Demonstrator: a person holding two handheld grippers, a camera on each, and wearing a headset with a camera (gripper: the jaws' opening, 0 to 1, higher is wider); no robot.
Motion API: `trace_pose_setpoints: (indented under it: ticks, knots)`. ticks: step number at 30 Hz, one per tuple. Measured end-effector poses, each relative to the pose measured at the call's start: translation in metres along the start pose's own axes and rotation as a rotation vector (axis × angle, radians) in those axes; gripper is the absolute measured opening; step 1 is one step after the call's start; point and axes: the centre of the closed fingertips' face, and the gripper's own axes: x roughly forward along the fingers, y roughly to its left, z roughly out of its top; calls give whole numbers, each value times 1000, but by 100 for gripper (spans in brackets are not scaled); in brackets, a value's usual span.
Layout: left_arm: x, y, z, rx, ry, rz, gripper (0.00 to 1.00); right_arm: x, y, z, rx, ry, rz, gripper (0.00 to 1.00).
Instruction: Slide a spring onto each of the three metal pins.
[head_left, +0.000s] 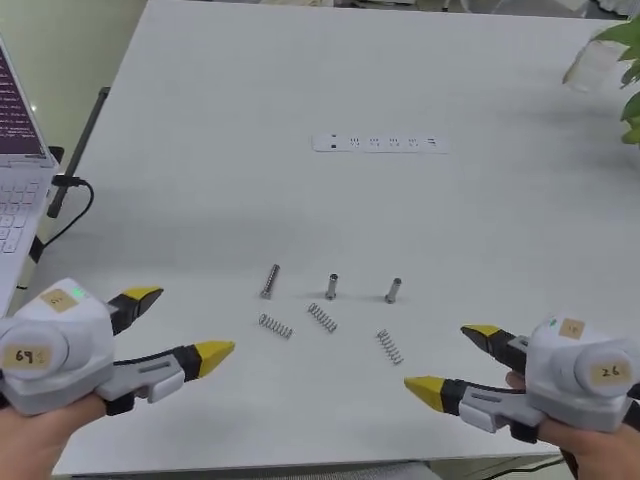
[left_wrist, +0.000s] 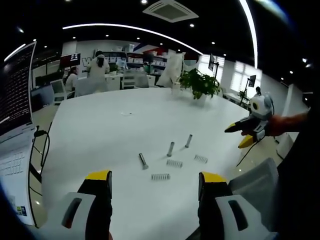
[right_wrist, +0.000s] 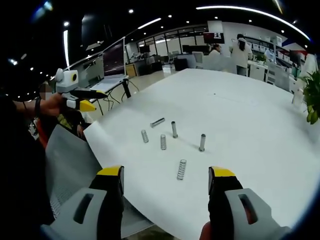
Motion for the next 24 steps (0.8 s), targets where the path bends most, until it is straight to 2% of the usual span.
trace_pose_setpoints:
  ticks: [10,24]
  knots:
    - [11,3,11,16,-5,-1,66,3,-1,1,1,2,14,68]
    - [36,-1,20,27,5,-50,66,-6,0,1,5,-6,15,70]
